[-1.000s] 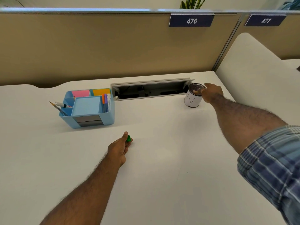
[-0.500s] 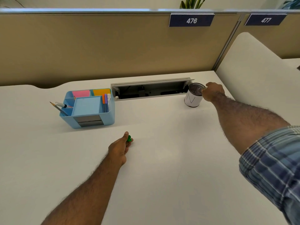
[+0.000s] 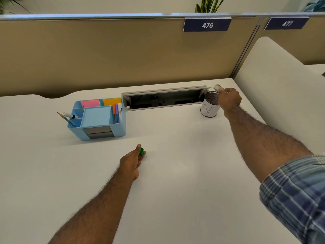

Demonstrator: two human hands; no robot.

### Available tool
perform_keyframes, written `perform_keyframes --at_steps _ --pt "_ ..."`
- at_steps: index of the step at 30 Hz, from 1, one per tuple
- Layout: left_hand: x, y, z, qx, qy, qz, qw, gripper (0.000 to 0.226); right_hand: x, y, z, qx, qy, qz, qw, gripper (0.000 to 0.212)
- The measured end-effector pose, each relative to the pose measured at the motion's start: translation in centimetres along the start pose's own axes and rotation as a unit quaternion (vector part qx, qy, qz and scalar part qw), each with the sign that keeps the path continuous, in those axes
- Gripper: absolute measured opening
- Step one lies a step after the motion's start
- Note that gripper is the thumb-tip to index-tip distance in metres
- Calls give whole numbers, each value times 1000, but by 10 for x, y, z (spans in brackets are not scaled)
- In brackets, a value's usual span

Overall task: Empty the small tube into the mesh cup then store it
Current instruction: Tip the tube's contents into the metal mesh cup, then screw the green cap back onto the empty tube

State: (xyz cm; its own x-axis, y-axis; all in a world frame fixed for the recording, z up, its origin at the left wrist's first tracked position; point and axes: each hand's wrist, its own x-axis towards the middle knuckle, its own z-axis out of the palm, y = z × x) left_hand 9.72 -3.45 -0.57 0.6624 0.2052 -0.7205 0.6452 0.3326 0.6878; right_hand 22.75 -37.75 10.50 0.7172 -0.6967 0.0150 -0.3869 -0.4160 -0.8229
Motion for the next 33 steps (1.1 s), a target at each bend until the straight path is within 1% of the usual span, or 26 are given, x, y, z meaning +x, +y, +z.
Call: perform_keyframes --at_steps 2,4,6,10,13,14,18,22,24,27,30,33 --pt "0 -1 0 1 -1 3 1000 18 -6 -4 5 70 -5 27 997 40" --pt "0 -1 0 2 -1 7 1000 18 -13 -8 10 156 -30 61 985 30" --pt "0 -2 0 1 -1 10 1000 18 -26 -10 12 230 -63 91 967 20" --pt "1 -3 -1 -7 -2 7 1000 20 -59 -11 18 336 -141 153 918 18" --pt "0 -3 -2 -10 0 8 1000 38 -86 -5 24 374 -200 170 889 16" --pt "0 -4 -2 -10 0 11 1000 42 -96 -1 27 378 -215 175 884 16" --pt "-1 -5 -2 -12 -2 18 1000 45 -140 16 38 371 -266 197 867 12" --pt "-2 -5 -4 -16 0 16 1000 40 -183 35 48 336 -313 216 862 11" --pt "-1 -6 -5 -21 -1 19 1000 43 -204 44 51 322 -330 228 857 7" --pt "-2 -7 -6 -28 -2 24 999 45 -232 56 58 272 -345 229 869 6" --pt "-3 -8 -4 -32 0 27 999 43 -254 63 62 212 -350 200 890 3" --pt "-3 -9 -4 -40 -3 28 999 41 -267 67 66 162 -343 167 910 11"
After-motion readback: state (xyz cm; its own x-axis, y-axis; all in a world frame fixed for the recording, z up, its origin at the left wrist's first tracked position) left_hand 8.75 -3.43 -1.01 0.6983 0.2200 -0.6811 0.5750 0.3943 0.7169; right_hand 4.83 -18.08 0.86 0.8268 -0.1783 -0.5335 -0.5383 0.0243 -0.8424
